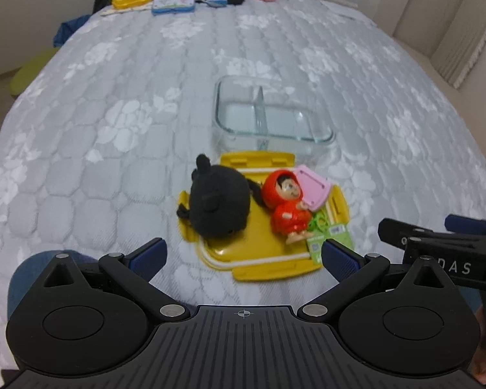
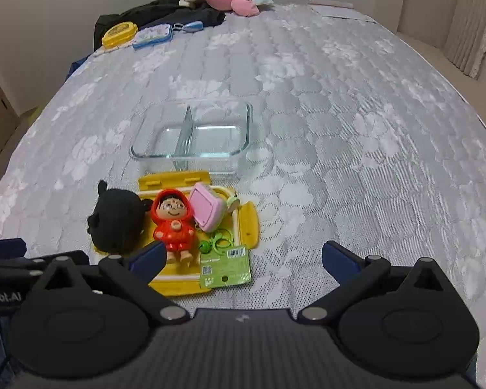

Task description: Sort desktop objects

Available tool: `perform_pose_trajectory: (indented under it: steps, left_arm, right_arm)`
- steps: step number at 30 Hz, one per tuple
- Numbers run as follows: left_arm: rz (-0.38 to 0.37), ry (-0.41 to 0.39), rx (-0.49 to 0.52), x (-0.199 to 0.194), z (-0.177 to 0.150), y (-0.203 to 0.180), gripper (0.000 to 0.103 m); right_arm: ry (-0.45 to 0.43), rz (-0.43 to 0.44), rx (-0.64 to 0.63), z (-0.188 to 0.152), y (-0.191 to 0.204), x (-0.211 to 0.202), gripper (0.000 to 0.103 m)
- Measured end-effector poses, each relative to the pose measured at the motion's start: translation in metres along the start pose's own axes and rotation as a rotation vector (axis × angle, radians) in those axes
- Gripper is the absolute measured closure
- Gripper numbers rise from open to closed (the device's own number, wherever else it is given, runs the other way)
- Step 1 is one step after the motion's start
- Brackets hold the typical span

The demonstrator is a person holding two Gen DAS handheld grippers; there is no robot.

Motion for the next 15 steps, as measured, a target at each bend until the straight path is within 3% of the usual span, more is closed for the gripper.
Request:
perform_pose_trajectory:
  steps: [15]
  left_arm:
    - [0.088,0.037,-0.026,0.005,-0.001,0.017,0.0]
  right_arm:
    - [0.03,0.007,-0.023,-0.011,0.008,0.007,0.0]
Point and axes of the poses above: each gripper's, at about its wrist camera, not at the fingertips, and x roughly the way its jaws point, y to its left, z to its top, the point moved 4 cm from there along x, roughly the way its jaws point, and after that the axes turned 9 degrees about -y, right-handed, at the moved point
